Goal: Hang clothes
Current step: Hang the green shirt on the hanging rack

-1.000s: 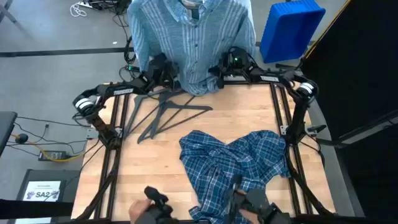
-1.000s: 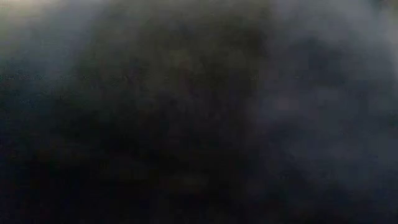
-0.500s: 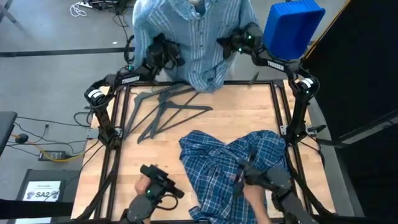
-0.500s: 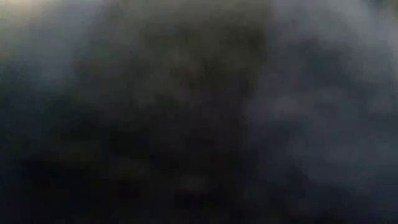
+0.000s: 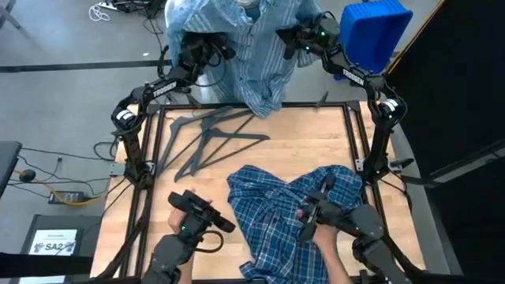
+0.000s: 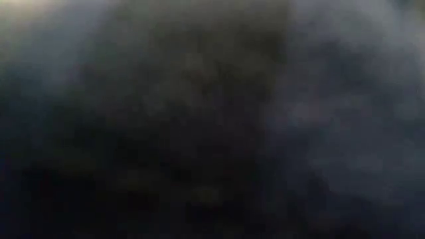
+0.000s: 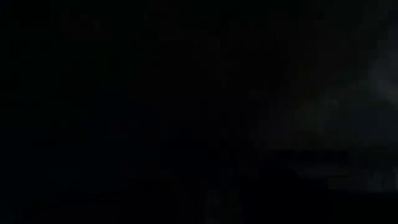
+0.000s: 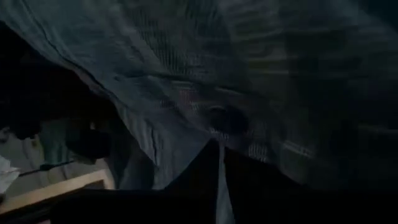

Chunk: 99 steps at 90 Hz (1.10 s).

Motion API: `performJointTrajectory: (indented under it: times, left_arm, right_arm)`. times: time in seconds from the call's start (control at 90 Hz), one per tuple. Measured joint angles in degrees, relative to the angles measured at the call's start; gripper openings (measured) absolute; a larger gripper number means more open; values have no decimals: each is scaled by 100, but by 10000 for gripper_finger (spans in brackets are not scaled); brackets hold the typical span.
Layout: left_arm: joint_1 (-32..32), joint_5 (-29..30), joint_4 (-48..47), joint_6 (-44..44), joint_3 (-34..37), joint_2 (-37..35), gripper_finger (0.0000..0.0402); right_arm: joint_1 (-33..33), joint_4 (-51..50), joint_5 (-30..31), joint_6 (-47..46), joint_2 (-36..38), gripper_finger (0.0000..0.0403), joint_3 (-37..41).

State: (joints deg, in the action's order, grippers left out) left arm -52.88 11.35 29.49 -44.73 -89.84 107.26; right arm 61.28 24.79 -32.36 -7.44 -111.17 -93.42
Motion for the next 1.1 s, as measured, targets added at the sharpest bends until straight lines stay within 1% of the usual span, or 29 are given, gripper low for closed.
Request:
performJointTrajectory:
  times: [0.1,0.144,0.178,0.267,0.344,0.478,0.544,0.622,0.711,0.778,0.844,0.889,0.933,0.978,1.033,1.067,1.1]
  left_arm:
    - [-6,174,-52,-1,-31,0,51]
    - [-7,262,-166,2,-31,-2,51]
    - [-5,343,-311,14,-33,-6,51]
    - [32,425,-1108,214,-35,-63,51]
    - [96,439,-2055,349,-38,-93,51]
    - [243,431,-3432,413,-35,-91,51]
    - [323,438,-3835,543,-35,-92,51]
    - [387,615,-4157,840,-35,-92,51]
    - [444,661,-4574,1048,-35,-148,51]
    - [496,663,-4822,1073,-35,-242,51]
    - [563,657,-5034,1158,-35,-335,51]
    - [587,673,-5180,1271,-35,-395,51]
    - [614,713,-5337,1342,-35,-452,51]
    - [625,764,-5541,1350,-35,-499,51]
    - [617,852,-5783,1374,-35,-526,50]
    - [612,858,-5935,1449,-35,-533,49]
    - [608,855,-6092,1564,-33,-533,47]
  right_arm:
    - [37,-71,-258,2,1,1,-3]
    - [50,-91,-583,0,0,1,-3]
    - [52,-94,-936,2,0,1,0]
    - [44,-113,-2011,5,39,1,0]
    - [12,-251,-2486,9,139,1,-3]
    - [-43,-640,-2627,250,283,0,-7]
    - [-53,-840,-2647,380,373,0,-7]
    - [-92,-1107,-2713,640,515,0,-7]
    - [-185,-1784,-2728,1142,679,0,-7]
    - [-284,-2498,-2714,1730,824,0,-6]
    - [-416,-3273,-2561,2498,1004,0,-5]
    - [-514,-3840,-2285,3041,1127,0,-5]
    - [-653,-4381,-1647,3593,1232,0,-7]
    - [-814,-4872,-794,4079,1296,0,-7]
    - [-1012,-5283,222,4437,1300,0,-6]
    - [-1117,-5436,625,4502,1294,0,9]
    - [-1213,-5489,861,4530,1293,0,66]
